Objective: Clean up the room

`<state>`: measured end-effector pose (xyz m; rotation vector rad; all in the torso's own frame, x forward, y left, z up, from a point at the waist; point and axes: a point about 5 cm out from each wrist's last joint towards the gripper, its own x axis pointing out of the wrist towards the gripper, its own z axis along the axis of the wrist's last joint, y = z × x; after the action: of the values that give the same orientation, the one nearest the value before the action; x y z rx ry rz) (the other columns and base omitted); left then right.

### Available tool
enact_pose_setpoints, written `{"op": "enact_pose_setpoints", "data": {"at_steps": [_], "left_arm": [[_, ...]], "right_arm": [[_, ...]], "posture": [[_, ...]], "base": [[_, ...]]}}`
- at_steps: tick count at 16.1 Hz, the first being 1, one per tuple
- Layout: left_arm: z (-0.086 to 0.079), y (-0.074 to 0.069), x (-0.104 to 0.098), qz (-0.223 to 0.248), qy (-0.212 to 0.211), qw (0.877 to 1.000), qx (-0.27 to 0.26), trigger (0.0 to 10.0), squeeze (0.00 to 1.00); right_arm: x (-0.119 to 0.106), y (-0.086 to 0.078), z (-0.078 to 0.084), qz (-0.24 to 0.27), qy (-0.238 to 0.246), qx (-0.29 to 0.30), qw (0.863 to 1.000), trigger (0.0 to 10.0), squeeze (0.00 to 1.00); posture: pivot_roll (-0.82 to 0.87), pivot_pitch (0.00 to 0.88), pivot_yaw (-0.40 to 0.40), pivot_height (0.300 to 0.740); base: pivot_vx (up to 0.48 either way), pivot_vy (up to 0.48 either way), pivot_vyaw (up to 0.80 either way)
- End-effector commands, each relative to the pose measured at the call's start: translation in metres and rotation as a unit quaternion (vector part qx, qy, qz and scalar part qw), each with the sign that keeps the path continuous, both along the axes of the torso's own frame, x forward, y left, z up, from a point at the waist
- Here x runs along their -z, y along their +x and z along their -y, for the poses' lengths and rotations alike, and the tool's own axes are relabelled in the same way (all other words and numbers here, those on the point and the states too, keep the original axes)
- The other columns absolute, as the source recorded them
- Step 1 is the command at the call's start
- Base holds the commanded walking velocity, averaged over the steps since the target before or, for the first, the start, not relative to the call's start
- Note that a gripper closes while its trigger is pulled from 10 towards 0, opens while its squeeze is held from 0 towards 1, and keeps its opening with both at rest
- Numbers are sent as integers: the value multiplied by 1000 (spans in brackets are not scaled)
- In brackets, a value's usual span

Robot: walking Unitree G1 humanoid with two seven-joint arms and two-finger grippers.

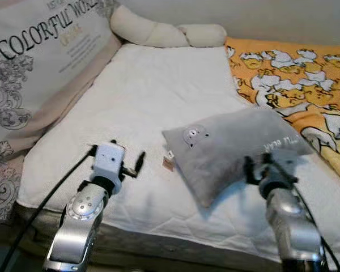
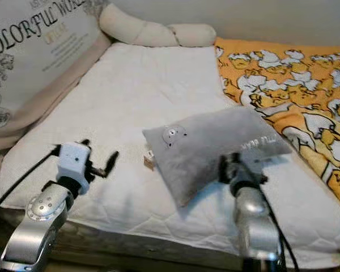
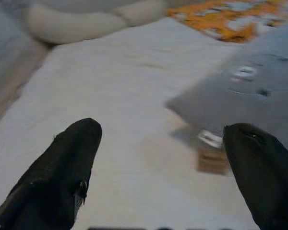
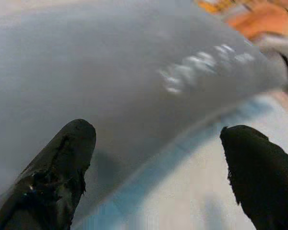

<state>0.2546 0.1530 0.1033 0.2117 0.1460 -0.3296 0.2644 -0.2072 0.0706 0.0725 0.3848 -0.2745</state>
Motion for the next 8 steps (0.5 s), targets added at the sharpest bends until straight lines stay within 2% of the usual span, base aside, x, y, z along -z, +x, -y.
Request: {"op": "enact_pose_setpoints", "data": {"at_steps": [1,2,3,4,5,6,8], "left_arm": [[6,0,-1,-9,4,999,43,10000,0],[8,-1,-1,-13,4,998,63,10000,0],[15,-5,-2,-27,7,991,134,10000,0],[17,-6,-3,-32,10,987,156,10000,0],[21,-7,-4,-44,11,977,209,10000,0],[25,-8,-7,-60,16,961,270,10000,0],[25,-4,-9,-65,23,954,293,10000,0]], "right_arm": [[4,4,3,-19,51,23,998,10000,1000],[7,5,3,-29,80,30,996,10000,1000],[15,12,2,-44,160,36,985,10000,1000],[16,15,1,-44,185,37,981,10000,1000],[22,25,4,-44,228,56,971,10000,1000],[28,39,9,-31,286,75,955,10000,1000],[30,49,9,-22,330,81,940,10000,1000]], "posture": [[123,0,22,740],[123,0,22,740],[125,0,24,740],[125,0,26,740],[131,0,28,740],[137,0,31,740],[146,0,37,740]], "base": [[0,0,0],[0,0,0],[0,0,0],[0,0,0],[0,0,0],[0,0,0],[0,0,0]]}}
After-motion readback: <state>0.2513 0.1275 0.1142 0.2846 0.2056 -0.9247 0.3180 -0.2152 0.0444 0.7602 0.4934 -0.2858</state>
